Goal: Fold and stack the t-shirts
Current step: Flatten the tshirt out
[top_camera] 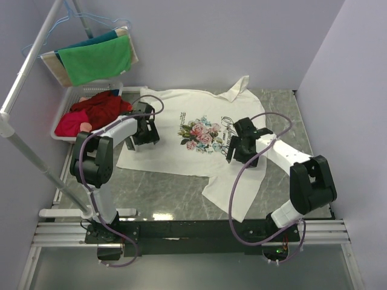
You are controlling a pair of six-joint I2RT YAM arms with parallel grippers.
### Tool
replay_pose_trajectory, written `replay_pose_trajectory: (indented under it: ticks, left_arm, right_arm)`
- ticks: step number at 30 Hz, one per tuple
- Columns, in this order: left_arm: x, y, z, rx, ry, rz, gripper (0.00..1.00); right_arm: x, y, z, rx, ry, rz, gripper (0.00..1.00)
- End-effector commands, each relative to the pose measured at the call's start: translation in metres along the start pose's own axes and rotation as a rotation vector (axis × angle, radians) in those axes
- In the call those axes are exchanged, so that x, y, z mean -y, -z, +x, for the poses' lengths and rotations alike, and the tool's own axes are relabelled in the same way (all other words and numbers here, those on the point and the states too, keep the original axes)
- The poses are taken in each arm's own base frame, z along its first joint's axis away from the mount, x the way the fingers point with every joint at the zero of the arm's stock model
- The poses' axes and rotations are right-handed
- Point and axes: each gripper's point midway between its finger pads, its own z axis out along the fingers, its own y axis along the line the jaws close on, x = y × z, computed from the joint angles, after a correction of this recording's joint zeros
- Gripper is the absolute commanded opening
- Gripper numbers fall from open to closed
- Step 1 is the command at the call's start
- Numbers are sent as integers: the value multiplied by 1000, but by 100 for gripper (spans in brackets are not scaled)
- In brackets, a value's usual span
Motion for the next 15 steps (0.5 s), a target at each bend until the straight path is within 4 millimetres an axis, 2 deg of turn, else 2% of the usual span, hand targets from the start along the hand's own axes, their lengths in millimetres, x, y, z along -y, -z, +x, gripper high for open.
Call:
replay_pose_trajectory:
  ticks: [1, 4, 7, 15]
  left_arm:
    - [-1, 12, 0, 25, 24, 18, 99]
    - [-6, 8, 9, 5, 18, 6, 99]
    - [-14, 6, 16, -6, 17, -23, 99]
    - [-35, 9, 42, -55, 21, -75, 99]
  right_arm:
    - [-10, -13, 8, -55, 4, -29, 82]
    - [-10, -19, 7, -87, 28, -7, 82]
    - [-3, -22, 11, -126, 60, 40, 83]
    - [30, -20, 39, -253, 98, 192, 83]
